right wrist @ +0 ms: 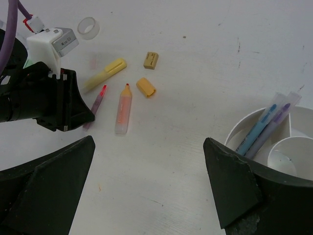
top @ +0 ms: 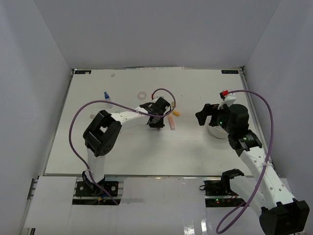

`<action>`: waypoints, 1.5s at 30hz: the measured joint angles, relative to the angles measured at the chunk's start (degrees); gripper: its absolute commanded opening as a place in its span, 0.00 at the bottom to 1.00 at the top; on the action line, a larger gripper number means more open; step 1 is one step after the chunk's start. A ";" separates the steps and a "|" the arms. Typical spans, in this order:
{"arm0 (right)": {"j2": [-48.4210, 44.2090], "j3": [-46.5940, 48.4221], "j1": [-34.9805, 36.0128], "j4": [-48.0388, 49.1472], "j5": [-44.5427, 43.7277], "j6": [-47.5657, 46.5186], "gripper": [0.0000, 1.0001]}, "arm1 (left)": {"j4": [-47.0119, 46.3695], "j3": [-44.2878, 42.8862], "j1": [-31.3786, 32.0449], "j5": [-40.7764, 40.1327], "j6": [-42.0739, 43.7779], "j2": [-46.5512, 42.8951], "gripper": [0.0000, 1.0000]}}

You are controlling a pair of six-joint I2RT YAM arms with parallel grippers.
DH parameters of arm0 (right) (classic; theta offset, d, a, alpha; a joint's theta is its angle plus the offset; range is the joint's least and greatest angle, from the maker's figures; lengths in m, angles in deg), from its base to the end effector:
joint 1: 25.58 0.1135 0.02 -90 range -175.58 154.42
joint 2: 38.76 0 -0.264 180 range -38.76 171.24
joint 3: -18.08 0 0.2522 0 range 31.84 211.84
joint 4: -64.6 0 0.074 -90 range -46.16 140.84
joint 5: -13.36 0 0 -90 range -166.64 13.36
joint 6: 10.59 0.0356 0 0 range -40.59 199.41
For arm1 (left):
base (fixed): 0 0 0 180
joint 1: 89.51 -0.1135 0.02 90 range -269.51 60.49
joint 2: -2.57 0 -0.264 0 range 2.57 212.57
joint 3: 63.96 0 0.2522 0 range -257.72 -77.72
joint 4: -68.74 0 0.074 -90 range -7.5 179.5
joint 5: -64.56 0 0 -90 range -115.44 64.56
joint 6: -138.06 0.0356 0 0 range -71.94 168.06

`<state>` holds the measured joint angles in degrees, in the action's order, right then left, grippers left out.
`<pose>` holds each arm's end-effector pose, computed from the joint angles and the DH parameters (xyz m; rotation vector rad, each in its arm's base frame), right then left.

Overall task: Sort the stationery into containers
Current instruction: Pick up the pen from the center of the board, then close the pen cap on the pen.

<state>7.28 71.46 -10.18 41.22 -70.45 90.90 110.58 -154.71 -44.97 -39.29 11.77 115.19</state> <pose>0.1841 0.0547 0.3055 -0.1398 1.8654 0.4255 0.2937 -0.2771 0.1659 0.1150 2.6333 -0.1553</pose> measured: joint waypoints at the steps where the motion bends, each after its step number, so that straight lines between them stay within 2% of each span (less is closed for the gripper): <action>1: 0.00 -0.13 0.00 -0.07 0.00 0.00 0.99 | -0.02 0.00 0.00 0.09 -0.20 0.11 0.31; 5: -0.07 -0.15 0.00 -0.15 0.00 0.00 0.99 | -0.04 0.00 0.00 0.17 -0.59 0.33 0.24; 6: -0.11 -0.15 0.00 -0.15 0.00 0.00 0.99 | -0.07 0.00 0.00 0.22 -0.66 0.33 0.18; 11: -0.35 -0.15 0.00 -0.09 0.24 -0.02 0.99 | -0.24 0.20 0.07 0.35 -1.16 0.17 0.04; 15: -0.35 -0.17 0.02 -0.04 0.98 -0.17 1.00 | -0.35 1.95 0.15 0.44 -1.07 -1.40 0.01; 20: 0.33 -0.07 0.09 -0.02 4.50 -0.24 1.00 | -2.23 6.73 0.31 1.38 1.73 -7.93 0.00; 23: 1.77 0.50 0.11 0.02 7.93 -0.37 0.95 | -6.05 11.06 0.31 3.28 5.73 -16.20 0.00; 30: 6.62 4.17 1.03 2.12 18.51 -0.11 0.92 | -20.57 19.93 0.33 13.18 19.26 -34.80 0.00; 37: 13.14 10.36 6.47 9.11 25.16 2.73 0.91 | -30.34 25.99 0.33 23.26 28.39 -40.83 0.00; 45: 21.27 16.20 14.71 13.57 25.31 5.05 0.85 | -36.02 30.97 0.26 28.48 30.47 -44.63 0.00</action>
<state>28.55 87.65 4.52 54.79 -45.14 95.95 74.56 -123.74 -44.71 -10.81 42.24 70.55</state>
